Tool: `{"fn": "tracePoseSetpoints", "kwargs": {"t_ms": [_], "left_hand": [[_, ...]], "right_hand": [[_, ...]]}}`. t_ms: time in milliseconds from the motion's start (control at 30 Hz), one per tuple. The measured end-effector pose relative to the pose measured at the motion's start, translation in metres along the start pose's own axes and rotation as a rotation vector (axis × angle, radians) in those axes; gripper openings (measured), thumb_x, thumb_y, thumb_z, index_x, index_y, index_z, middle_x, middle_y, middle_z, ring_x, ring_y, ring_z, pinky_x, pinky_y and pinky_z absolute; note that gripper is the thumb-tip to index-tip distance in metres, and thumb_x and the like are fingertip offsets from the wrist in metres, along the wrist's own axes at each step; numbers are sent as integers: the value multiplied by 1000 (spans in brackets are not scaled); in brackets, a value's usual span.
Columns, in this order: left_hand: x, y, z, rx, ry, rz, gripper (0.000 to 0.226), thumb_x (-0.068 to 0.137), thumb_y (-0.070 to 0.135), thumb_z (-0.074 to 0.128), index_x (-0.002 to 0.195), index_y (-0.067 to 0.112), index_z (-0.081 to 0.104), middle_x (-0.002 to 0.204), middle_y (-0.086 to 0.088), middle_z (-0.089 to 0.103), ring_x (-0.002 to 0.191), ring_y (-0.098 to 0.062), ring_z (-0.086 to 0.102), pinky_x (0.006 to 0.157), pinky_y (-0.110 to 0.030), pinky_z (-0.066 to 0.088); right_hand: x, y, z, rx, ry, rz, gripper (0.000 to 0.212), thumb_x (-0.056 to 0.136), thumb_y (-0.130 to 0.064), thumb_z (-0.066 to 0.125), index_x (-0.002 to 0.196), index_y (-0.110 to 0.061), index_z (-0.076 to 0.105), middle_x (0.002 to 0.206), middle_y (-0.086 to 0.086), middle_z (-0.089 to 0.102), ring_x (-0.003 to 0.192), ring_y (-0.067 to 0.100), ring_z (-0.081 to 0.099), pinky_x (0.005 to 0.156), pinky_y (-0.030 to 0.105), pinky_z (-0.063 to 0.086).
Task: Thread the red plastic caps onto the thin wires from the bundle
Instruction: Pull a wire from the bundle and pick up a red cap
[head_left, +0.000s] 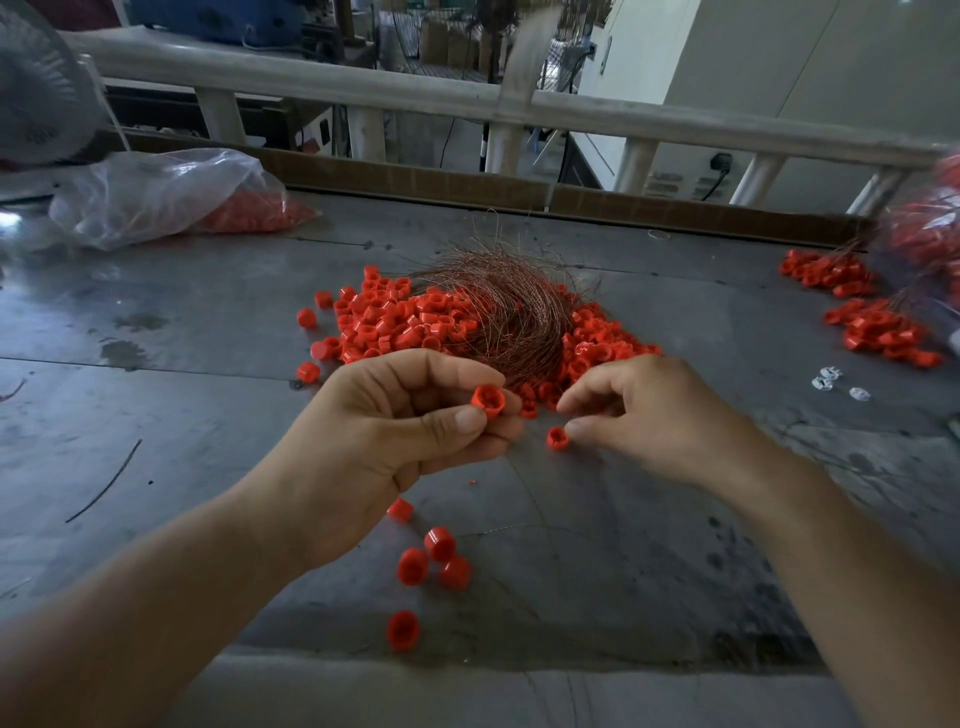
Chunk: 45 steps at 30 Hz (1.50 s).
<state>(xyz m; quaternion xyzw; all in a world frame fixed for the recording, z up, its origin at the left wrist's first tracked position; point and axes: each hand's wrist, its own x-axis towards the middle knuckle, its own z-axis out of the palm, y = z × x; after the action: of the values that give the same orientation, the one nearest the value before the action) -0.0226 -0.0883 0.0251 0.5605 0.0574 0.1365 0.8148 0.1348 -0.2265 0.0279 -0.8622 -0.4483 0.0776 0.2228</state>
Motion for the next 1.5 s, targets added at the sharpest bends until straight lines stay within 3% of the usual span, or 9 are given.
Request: {"fn": "tracePoseSetpoints", "kwargs": {"t_ms": [100, 267, 433, 767, 933, 1133, 1267, 1367, 1500], "left_hand": [[1, 0, 0, 3, 0, -3, 21, 55, 7, 66, 74, 10, 74, 79, -12, 72, 73, -19, 71, 61, -20, 55], [0, -1, -1, 20, -4, -7, 19, 57, 7, 66, 74, 10, 74, 79, -12, 72, 73, -19, 71, 61, -21, 55], [1, 1, -3, 15, -14, -7, 22, 54, 8, 68, 75, 11, 74, 81, -13, 72, 74, -20, 71, 61, -21, 55], [-1, 0, -3, 27, 1, -11, 21, 53, 7, 67, 73, 11, 74, 79, -12, 72, 72, -19, 71, 60, -20, 55], [1, -1, -3, 29, -1, -11, 22, 53, 7, 67, 73, 10, 74, 79, -13, 72, 71, -19, 70, 59, -20, 55], [1, -1, -4, 33, -19, -10, 22, 54, 9, 69, 76, 11, 75, 81, -13, 72, 73, -20, 71, 61, -20, 55], [1, -1, -3, 46, -6, -14, 22, 55, 8, 67, 75, 12, 74, 80, -13, 72, 73, -20, 71, 61, -20, 55], [1, -2, -3, 65, 4, -12, 20, 57, 8, 66, 75, 12, 74, 79, -12, 72, 73, -20, 71, 61, -20, 55], [1, -2, -3, 84, 11, -6, 23, 56, 4, 64, 75, 12, 75, 78, -11, 72, 72, -19, 71, 60, -20, 55]], "right_hand": [[1, 1, 4, -48, 10, -33, 19, 76, -24, 72, 94, -24, 69, 70, -22, 52, 60, -12, 47, 62, -2, 34], [1, 14, -7, -174, 130, 13, 18, 78, -16, 69, 94, -24, 69, 84, -12, 55, 66, -2, 43, 59, 10, 29], [0, 21, -17, -206, -8, 94, 27, 69, -19, 77, 66, -35, 56, 73, -17, 55, 66, -3, 49, 64, 18, 36], [0, 9, -7, -279, -55, 81, 24, 74, -19, 73, 64, -32, 55, 69, -19, 48, 77, 4, 52, 70, 20, 39], [0, 9, -12, -348, -22, 87, 16, 73, -25, 75, 87, -26, 67, 71, -17, 40, 82, 7, 50, 71, 22, 37], [-2, 8, -8, -372, -58, 37, 9, 78, -23, 70, 86, -26, 68, 78, -15, 47, 90, 10, 54, 74, 21, 38], [0, 9, -12, -208, 15, 47, 11, 89, -21, 56, 88, -21, 67, 85, -10, 61, 77, 4, 54, 67, 15, 39], [-3, -2, -14, 182, 51, 100, 25, 93, -10, 47, 76, -20, 62, 72, -6, 63, 59, 1, 62, 53, 12, 48], [-8, -15, -12, 553, 9, 64, 25, 92, 0, 47, 80, -15, 62, 70, 3, 65, 58, 7, 64, 54, 15, 51]]}}
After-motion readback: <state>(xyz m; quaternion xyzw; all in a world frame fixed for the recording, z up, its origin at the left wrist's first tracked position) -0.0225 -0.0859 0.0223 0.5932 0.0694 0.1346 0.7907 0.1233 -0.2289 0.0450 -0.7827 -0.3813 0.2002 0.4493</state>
